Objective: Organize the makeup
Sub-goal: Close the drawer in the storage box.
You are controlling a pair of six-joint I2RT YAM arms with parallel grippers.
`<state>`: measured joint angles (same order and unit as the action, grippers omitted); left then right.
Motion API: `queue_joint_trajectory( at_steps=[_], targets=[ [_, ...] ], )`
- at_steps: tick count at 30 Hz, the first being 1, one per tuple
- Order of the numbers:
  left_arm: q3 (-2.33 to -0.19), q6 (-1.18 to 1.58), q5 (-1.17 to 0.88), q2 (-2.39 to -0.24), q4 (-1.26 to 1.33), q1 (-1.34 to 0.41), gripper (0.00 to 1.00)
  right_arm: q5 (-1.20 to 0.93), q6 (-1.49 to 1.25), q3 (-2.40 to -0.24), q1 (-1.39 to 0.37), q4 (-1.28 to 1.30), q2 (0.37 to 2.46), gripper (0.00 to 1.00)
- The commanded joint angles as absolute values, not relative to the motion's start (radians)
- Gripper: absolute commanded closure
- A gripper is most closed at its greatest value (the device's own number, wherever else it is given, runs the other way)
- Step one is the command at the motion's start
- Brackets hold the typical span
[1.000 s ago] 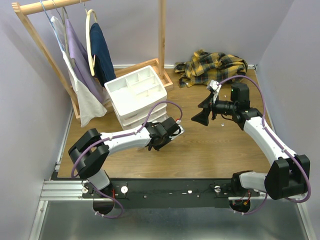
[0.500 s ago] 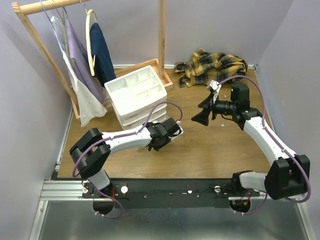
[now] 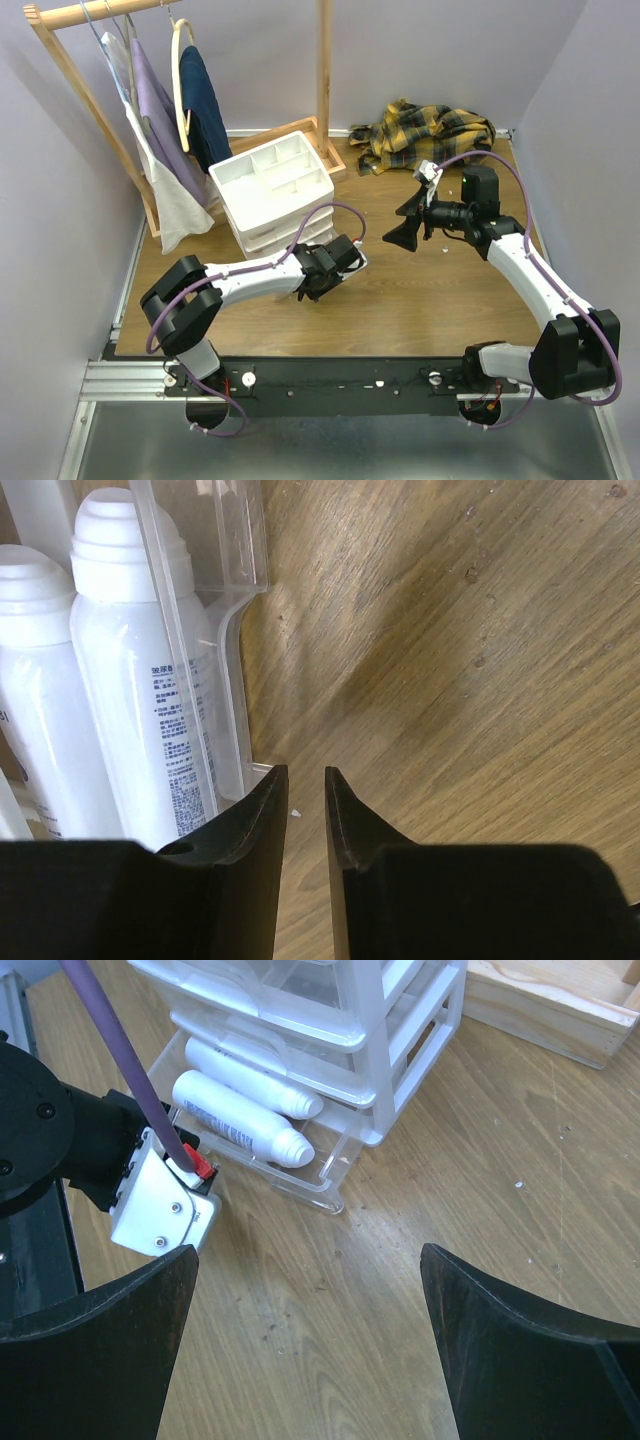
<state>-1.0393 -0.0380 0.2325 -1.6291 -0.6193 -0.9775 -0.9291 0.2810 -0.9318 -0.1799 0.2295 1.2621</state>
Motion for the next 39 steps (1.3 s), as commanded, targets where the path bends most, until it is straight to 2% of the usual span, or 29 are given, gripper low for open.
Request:
queue_joint_trajectory(
  at_steps=[1, 13, 15, 19, 20, 22, 24, 27, 34, 35, 39],
  targets=[
    [-1.063, -0.052, 0.262, -1.646, -0.621, -0.985, 0.71, -0.933, 0.288, -0.968, -0.184, 0.233, 1.253, 0.00],
    [-1.071, -0.067, 0.302, -1.663, -0.609, -0.983, 0.71, -0.940, 0.285, -0.969, -0.183, 0.233, 1.249, 0.00],
    [-1.072, -0.071, 0.328, -1.664, -0.606, -0.985, 0.68, -0.942, 0.282, -0.969, -0.183, 0.233, 1.246, 0.00],
    [-1.075, -0.072, 0.386, -1.669, -0.595, -0.985, 0.54, -0.948, 0.282, -0.969, -0.184, 0.233, 1.239, 0.00],
    [-1.074, -0.075, 0.397, -1.669, -0.586, -0.983, 0.47, -0.946, 0.282, -0.969, -0.183, 0.233, 1.235, 0.00],
    [-1.074, -0.078, 0.435, -1.675, -0.581, -0.979, 0.40, -0.948, 0.282, -0.969, -0.183, 0.233, 1.232, 0.00],
    [-1.071, -0.074, 0.481, -1.680, -0.565, -0.971, 0.26, -0.950, 0.281, -0.969, -0.184, 0.233, 1.229, 0.00],
    [-1.072, -0.063, 0.534, -1.693, -0.557, -0.954, 0.13, -0.956, 0.282, -0.971, -0.181, 0.235, 1.227, 0.00],
    [-1.095, -0.051, 0.525, -1.700, -0.549, -0.902, 0.10, -0.959, 0.281, -0.971, -0.184, 0.236, 1.212, 0.00],
    [-1.095, -0.049, 0.528, -1.697, -0.546, -0.894, 0.07, -0.960, 0.282, -0.971, -0.184, 0.236, 1.209, 0.00],
    [-1.091, -0.060, 0.532, -1.687, -0.535, -0.887, 0.06, -0.959, 0.282, -0.969, -0.183, 0.235, 1.206, 0.00]
  ],
)
